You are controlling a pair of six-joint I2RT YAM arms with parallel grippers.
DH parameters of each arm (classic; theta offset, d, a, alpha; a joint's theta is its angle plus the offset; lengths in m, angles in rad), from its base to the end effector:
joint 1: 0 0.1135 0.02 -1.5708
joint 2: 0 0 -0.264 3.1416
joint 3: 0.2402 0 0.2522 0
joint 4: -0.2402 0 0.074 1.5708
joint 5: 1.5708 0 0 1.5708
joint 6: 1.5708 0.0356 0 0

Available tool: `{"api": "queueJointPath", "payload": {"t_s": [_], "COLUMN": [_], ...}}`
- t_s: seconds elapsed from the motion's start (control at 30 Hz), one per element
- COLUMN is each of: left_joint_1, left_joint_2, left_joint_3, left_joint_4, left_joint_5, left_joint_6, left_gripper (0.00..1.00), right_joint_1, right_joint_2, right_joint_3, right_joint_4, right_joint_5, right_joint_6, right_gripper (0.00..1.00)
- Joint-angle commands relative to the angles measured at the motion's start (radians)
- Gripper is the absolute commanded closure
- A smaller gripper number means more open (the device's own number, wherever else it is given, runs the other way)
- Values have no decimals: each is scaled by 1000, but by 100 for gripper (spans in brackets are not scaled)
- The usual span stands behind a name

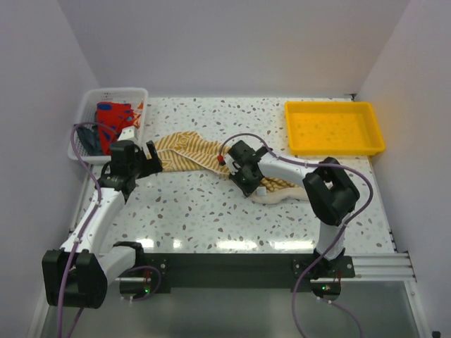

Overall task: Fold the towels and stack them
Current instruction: Flatten out the crumpled towel

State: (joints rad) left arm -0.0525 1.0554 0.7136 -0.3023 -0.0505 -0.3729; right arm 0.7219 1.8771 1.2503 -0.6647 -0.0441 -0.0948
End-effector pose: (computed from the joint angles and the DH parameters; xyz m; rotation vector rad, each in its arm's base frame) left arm 0.2282 -0.0102 0.2518 -0.3817 2.1868 -0.1793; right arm 0.2717 0.2413 0.1648 -1.1533 2.6430 0.1855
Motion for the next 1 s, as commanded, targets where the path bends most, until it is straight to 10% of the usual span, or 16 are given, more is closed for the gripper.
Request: {"api": "queueJointPath", "payload": {"t_s": [0.0, 0.4, 0.57, 0.7, 0.97], "left_joint_1": [6, 11, 11, 11, 6], "left_joint_2": [-14, -15, -8, 5, 84], "left_joint_3": [3, 3, 1, -5, 0], "left_joint_4": [35, 37, 37, 35, 28], "left_joint_5": [-22, -40, -28, 1, 98], "left_joint_6": [26, 20, 9, -6, -81], "left_gripper": [10, 10, 10, 11, 16], "right_joint_1": [23, 301, 419, 427, 56], "right_joint_2": [-13, -487, -455, -386, -285], "right_joint_3": [-8, -95, -123, -48, 107], "right_joint_4": [-21, -308, -358, -363, -108], "right_joint_5": [-17, -489, -669, -540, -203], "right_joint_6": [-8, 13, -63, -97, 76], "right_gripper": [100, 100, 100, 47, 42]}}
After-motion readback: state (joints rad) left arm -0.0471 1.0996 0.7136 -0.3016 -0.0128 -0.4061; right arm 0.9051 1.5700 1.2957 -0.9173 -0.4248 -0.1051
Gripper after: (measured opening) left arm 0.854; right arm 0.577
